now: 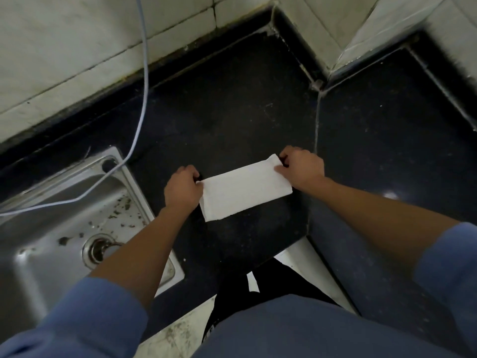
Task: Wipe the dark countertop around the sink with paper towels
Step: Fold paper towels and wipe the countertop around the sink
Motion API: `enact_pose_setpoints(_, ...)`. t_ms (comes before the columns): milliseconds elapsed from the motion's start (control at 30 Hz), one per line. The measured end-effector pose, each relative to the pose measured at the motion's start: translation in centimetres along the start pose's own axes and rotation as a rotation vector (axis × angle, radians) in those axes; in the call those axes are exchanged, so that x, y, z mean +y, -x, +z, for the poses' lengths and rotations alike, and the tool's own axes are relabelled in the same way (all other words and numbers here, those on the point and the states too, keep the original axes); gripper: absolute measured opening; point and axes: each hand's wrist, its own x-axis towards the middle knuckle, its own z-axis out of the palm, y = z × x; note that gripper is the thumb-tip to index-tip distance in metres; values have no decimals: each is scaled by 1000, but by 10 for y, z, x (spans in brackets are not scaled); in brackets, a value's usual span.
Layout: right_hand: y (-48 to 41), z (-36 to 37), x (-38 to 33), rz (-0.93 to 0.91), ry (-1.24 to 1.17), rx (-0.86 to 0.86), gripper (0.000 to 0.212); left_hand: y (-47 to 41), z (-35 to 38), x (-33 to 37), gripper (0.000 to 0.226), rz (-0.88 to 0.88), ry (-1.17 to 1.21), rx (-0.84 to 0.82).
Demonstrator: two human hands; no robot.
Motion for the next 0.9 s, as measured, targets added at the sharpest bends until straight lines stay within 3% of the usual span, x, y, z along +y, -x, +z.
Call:
enact_pose_setpoints(100, 17, 2, -8, -214, 14, 83, 31, 19, -5, 5, 18, 253, -126, 95)
enact_pose_setpoints(200, 38, 19, -30, -407, 35, -48, 26, 48, 5, 7, 18, 561, -213, 25)
enact_pose_setpoints(267, 46, 34, -33, -440, 65, -120, 23, 64, 14, -6, 16, 605, -260, -54)
enact_pose_setpoints(400, 53, 38, 2, -289, 22, -69, 20, 87, 21, -44, 17, 462, -264, -76)
enact_pose_setpoints(633, 42, 14, 20, -11, -68, 32, 28, 83, 10, -35, 13, 511, -214, 5)
enact_pose_setpoints(767, 26, 15, -11, 187, -101, -39, 46, 68, 9, -13, 34, 531, -338, -81)
enact_pose_setpoints(900, 17, 9, -20, 355, -368, -133, 34, 66, 12, -20, 45, 446, -385, -196)
